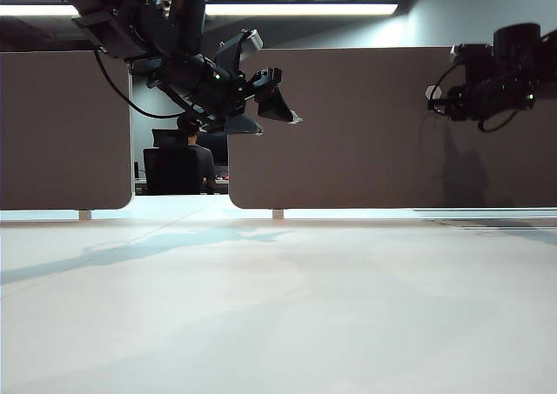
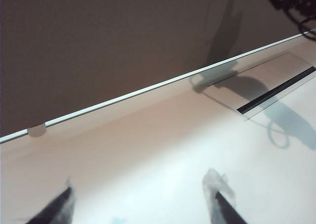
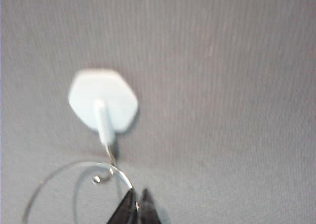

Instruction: Hang the earring on the hook.

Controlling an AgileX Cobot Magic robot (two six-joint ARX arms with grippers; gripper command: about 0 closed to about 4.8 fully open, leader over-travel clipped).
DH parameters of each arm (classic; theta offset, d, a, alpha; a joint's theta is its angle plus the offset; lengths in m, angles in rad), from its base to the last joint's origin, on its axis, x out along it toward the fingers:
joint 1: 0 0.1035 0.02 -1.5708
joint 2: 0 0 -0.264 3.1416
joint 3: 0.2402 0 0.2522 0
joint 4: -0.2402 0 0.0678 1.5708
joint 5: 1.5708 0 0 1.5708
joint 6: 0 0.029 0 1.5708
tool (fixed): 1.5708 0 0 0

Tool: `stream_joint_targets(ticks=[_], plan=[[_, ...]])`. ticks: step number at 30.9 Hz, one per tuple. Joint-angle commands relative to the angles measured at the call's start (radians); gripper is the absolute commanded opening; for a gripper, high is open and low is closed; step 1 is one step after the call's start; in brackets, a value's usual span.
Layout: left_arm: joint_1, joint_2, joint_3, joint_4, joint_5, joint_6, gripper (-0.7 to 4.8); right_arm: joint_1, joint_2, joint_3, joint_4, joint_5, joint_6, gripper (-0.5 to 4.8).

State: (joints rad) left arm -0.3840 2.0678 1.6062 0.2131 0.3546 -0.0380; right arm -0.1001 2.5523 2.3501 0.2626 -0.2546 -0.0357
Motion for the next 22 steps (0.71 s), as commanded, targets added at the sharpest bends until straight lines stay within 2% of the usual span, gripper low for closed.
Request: stream_joint_targets(ticks=[1, 8, 9, 13, 17, 19, 22], plan=[[0.000, -0.002, 0.003, 0.012, -0.003, 0.005, 3.50, -0.006, 0.015, 0.005, 0.004, 0.023, -0.003, -0.08], [0.000, -0.002, 0.003, 0.012, -0.003, 0.005, 3.50, -0.007, 0.023, 0.005, 0.014, 0.035, -0.003, -0.07], [0.000, -0.002, 0.003, 0.012, -0.003, 0.005, 3.50, -0.007, 0.023, 0.005, 0.020, 0.035, -0.003, 0.00], [0.000, -0.002, 0.003, 0.009, -0.002, 0.005, 3.50, -0.007, 0.023, 0.005, 0.034, 0.035, -0.002, 0.88], [0.000, -0.002, 0.003, 0.004, -0.002, 0.004, 3.49, -0.007, 0.023, 0.006, 0.032, 0.031, -0.002, 0.92], [0.000, -0.002, 0.003, 0.003, -0.002, 0.004, 3.49, -0.007, 0.023, 0.006, 0.029, 0.029, -0.001, 1.17], [0.000, -0.002, 0.003, 0.003, -0.002, 0.004, 3.49, -0.007, 0.023, 0.006, 0.027, 0.027, 0.001, 1.22]])
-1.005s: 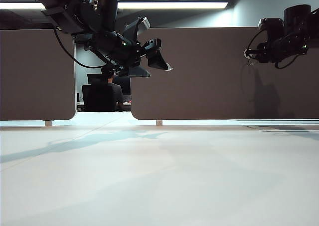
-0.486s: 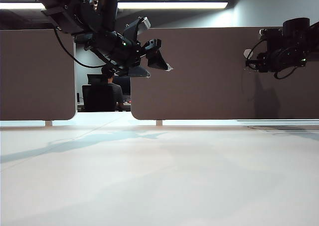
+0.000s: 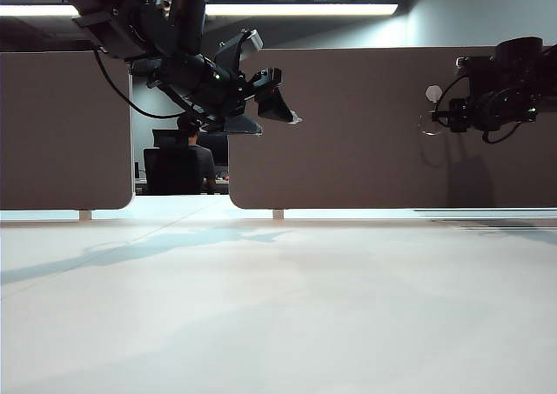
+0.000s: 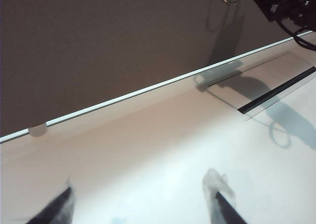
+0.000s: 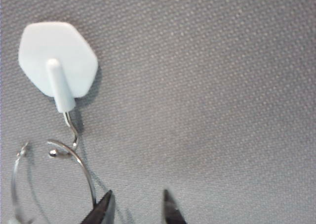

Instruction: Hang the earring on the hook.

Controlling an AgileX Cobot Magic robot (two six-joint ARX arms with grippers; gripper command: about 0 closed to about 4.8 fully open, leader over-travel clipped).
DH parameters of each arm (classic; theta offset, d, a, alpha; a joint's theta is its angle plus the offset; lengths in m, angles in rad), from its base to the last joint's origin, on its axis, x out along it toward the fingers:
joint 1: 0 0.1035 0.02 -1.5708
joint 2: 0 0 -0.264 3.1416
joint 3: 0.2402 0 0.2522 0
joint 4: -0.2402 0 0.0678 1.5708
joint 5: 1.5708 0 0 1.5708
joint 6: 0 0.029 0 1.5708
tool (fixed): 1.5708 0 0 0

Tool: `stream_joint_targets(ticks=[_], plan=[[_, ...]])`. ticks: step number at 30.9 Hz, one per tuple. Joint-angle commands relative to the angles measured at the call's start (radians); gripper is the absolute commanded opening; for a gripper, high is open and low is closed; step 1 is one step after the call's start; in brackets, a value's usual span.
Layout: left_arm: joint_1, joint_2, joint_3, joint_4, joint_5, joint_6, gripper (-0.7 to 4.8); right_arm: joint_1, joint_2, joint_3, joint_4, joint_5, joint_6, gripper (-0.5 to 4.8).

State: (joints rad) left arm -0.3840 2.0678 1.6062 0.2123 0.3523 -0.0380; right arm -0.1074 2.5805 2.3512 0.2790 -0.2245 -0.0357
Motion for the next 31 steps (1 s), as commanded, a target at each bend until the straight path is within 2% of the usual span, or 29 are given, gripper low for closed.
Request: stream_joint_targets(ticks=[1, 6, 10, 13, 16, 22, 24, 25, 26, 27, 31], plan=[[0.000, -0.002, 0.003, 0.004, 0.000, 0.004, 3.49, 0.000, -0.007, 0.006, 0.008, -0.008, 0.001, 1.22], [0.000, -0.002, 0.003, 0.003, 0.000, 0.005, 3.50, -0.001, -0.021, 0.006, -0.013, -0.024, 0.001, 1.22], [0.000, -0.007, 0.003, -0.009, 0.003, 0.005, 3.43, -0.009, -0.053, 0.006, -0.113, 0.039, 0.000, 1.19], [0.000, -0.023, 0.003, -0.022, 0.003, 0.005, 2.92, -0.017, -0.090, 0.006, -0.196, 0.049, -0.010, 1.15], [0.001, -0.045, 0.003, -0.026, 0.000, 0.005, 2.29, -0.027, -0.128, 0.006, -0.243, 0.048, -0.021, 0.80], [0.001, -0.078, 0.004, -0.060, 0.001, 0.004, 2.10, -0.037, -0.169, 0.006, -0.262, -0.012, -0.015, 0.84], [0.001, -0.096, 0.004, -0.099, 0.004, 0.004, 1.56, -0.037, -0.189, 0.006, -0.307, -0.022, -0.013, 0.84], [0.001, -0.112, 0.004, -0.126, 0.004, 0.004, 0.87, -0.036, -0.208, 0.005, -0.346, -0.023, -0.013, 0.72], [0.001, -0.126, 0.003, -0.143, 0.003, 0.005, 0.20, -0.033, -0.224, 0.005, -0.375, -0.026, -0.014, 0.42], [0.001, -0.143, 0.003, -0.153, 0.003, 0.005, -0.07, -0.032, -0.241, 0.005, -0.402, -0.029, -0.013, -0.06], [0.001, -0.225, 0.003, -0.109, 0.002, 0.051, -0.05, -0.019, -0.313, 0.005, -0.446, -0.023, 0.112, -0.06]])
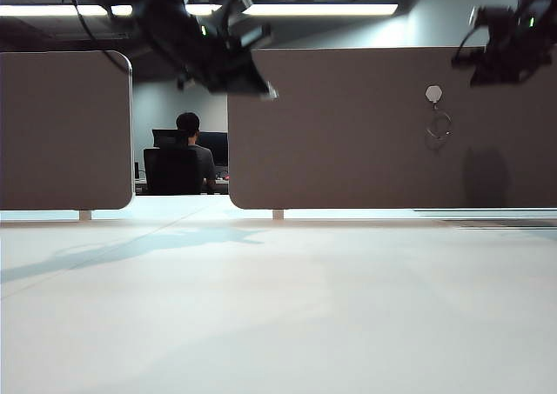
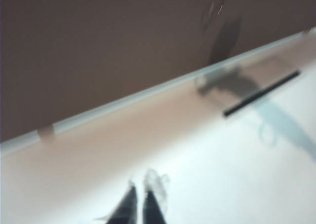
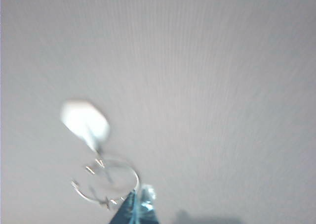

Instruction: Hang the earring on the hook.

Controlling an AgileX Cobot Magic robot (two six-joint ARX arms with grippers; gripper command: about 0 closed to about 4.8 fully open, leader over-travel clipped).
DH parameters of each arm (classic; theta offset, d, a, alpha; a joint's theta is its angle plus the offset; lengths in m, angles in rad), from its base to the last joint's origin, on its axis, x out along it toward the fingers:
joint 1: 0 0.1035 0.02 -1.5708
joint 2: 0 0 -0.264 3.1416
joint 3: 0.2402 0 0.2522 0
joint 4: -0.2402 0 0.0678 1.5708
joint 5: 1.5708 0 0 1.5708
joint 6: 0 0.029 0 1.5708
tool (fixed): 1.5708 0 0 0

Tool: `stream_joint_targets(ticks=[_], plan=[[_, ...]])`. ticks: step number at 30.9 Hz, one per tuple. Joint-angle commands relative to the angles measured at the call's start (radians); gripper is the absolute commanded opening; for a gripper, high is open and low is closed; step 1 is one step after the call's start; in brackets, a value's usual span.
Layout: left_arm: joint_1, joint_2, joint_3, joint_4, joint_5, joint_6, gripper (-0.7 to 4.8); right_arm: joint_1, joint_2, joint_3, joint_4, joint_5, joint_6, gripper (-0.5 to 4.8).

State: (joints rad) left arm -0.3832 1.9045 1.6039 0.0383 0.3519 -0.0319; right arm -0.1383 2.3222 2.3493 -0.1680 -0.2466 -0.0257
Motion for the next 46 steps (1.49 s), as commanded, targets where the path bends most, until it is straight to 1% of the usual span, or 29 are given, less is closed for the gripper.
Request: stream_joint_targets(ticks=[1, 4, 6, 7, 9, 12, 15, 17, 19, 21, 23, 26, 29, 31, 32, 34, 37, 40, 44, 46], plan=[[0.000, -0.086, 0.006, 0.073, 0.001, 0.051, -0.05, 0.022, -0.078, 0.007, -0.011, 0.005, 0.124, -0.06], [0.006, -0.180, 0.006, 0.049, -0.002, 0.051, -0.05, 0.050, -0.156, 0.007, -0.065, 0.005, 0.135, -0.06], [0.015, -0.257, 0.006, -0.025, -0.042, 0.070, -0.05, 0.077, -0.223, 0.007, -0.132, 0.005, 0.092, -0.06], [0.018, -0.301, 0.006, -0.074, -0.083, 0.089, -0.05, 0.092, -0.256, 0.007, -0.167, 0.005, 0.069, -0.06], [0.026, -0.379, 0.003, -0.153, -0.132, 0.111, -0.05, 0.123, -0.328, 0.007, -0.231, 0.005, 0.032, -0.06], [0.050, -0.489, -0.024, -0.209, -0.115, 0.110, -0.05, 0.175, -0.420, 0.003, -0.304, -0.017, 0.032, -0.06], [0.082, -0.621, -0.087, -0.253, -0.103, 0.089, -0.05, 0.240, -0.494, 0.003, -0.385, 0.003, 0.004, -0.06], [0.104, -0.712, -0.142, -0.263, -0.105, 0.074, -0.05, 0.297, -0.544, 0.002, -0.439, 0.009, -0.031, -0.06], [0.121, -0.818, -0.212, -0.248, -0.126, 0.081, -0.05, 0.347, -0.588, 0.002, -0.490, 0.015, -0.065, -0.06], [0.124, -0.909, -0.285, -0.215, -0.200, 0.109, -0.05, 0.393, -0.644, -0.029, -0.515, 0.056, -0.088, -0.06], [0.124, -0.987, -0.351, -0.204, -0.269, 0.106, -0.05, 0.420, -0.709, -0.099, -0.517, 0.069, -0.079, -0.06], [0.124, -1.086, -0.446, -0.211, -0.288, 0.093, -0.05, 0.462, -0.824, -0.267, -0.516, 0.083, -0.079, -0.06], [0.123, -1.173, -0.536, -0.247, -0.280, 0.048, -0.05, 0.512, -0.966, -0.510, -0.504, 0.110, -0.077, -0.06], [0.123, -1.229, -0.591, -0.263, -0.282, 0.011, -0.05, 0.537, -1.082, -0.702, -0.459, 0.123, -0.072, -0.06], [0.123, -1.257, -0.615, -0.263, -0.288, -0.013, -0.05, 0.551, -1.139, -0.786, -0.433, 0.133, -0.055, -0.06], [0.123, -1.317, -0.662, -0.263, -0.311, -0.057, -0.05, 0.585, -1.260, -0.969, -0.356, 0.150, 0.029, -0.06], [0.123, -1.403, -0.727, -0.283, -0.313, -0.034, -0.05, 0.623, -1.446, -1.221, -0.270, 0.211, 0.090, -0.06], [0.123, -1.475, -0.798, -0.301, -0.303, -0.038, -0.05, 0.640, -1.598, -1.407, -0.227, 0.245, 0.101, -0.06], [0.123, -1.585, -0.901, -0.314, -0.304, -0.064, -0.05, 0.642, -1.757, -1.582, -0.201, 0.243, 0.114, -0.06], [0.123, -1.634, -0.948, -0.321, -0.303, -0.099, -0.05, 0.648, -1.820, -1.659, -0.200, 0.244, 0.142, -0.06]])
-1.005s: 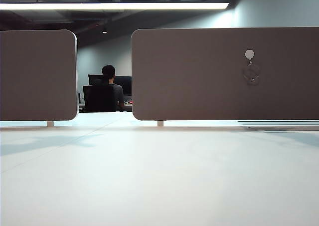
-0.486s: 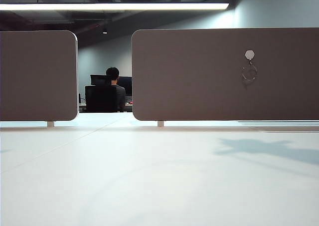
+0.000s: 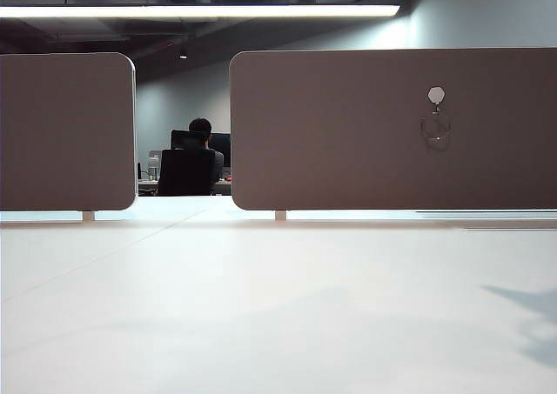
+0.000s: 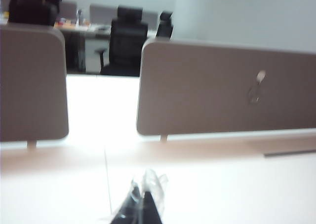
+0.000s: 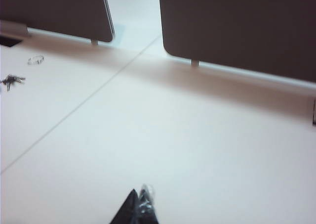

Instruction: Hang the earring on the hook.

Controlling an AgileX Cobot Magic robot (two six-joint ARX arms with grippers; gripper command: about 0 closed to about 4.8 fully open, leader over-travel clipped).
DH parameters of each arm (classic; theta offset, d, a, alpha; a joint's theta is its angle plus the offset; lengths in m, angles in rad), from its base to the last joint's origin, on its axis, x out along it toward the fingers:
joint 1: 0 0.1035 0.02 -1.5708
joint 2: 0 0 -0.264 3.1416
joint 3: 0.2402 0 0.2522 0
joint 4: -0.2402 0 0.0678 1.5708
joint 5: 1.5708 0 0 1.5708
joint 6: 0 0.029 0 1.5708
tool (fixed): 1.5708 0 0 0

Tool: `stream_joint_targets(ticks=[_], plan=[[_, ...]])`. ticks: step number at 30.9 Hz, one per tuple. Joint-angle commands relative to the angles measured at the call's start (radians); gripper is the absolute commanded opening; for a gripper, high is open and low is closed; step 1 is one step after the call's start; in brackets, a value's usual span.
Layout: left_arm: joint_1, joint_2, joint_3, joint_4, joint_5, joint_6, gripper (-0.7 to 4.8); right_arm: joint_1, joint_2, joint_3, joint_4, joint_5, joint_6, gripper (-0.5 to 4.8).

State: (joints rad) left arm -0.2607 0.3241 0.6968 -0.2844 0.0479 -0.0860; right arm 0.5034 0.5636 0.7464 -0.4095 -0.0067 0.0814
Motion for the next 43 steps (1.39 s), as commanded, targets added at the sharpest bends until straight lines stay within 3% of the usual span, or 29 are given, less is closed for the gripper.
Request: stream_joint_targets(ticks=[1, 4, 14, 21, 27, 33, 39, 43], plan=[[0.000, -0.077, -0.064, -0.003, 0.001, -0.064, -0.05, 0.006, -0.094, -0.098, 0.041, 0.005, 0.039, -0.06], [0.000, -0.146, -0.141, -0.010, -0.011, -0.114, -0.05, 0.006, -0.163, -0.209, 0.068, -0.010, 0.044, -0.06], [0.000, -0.271, -0.374, -0.006, -0.006, -0.113, -0.05, 0.012, -0.264, -0.554, 0.368, -0.174, 0.114, -0.06], [0.000, -0.271, -0.494, 0.057, 0.020, -0.113, -0.05, 0.012, -0.264, -0.670, 0.440, -0.179, 0.205, -0.06], [0.000, -0.271, -0.581, 0.187, 0.020, -0.160, -0.05, 0.013, -0.264, -0.747, 0.515, -0.174, 0.191, -0.06], [0.000, -0.271, -0.682, 0.357, 0.016, -0.188, -0.05, 0.015, -0.264, -0.745, 0.511, -0.061, 0.126, -0.06], [0.001, -0.269, -0.689, 0.300, -0.137, -0.174, -0.05, 0.001, -0.263, -0.745, 0.603, 0.103, 0.063, -0.06], [0.001, -0.269, -0.689, 0.299, -0.141, -0.176, -0.03, -0.056, -0.263, -0.745, 0.640, 0.081, 0.067, -0.05]])
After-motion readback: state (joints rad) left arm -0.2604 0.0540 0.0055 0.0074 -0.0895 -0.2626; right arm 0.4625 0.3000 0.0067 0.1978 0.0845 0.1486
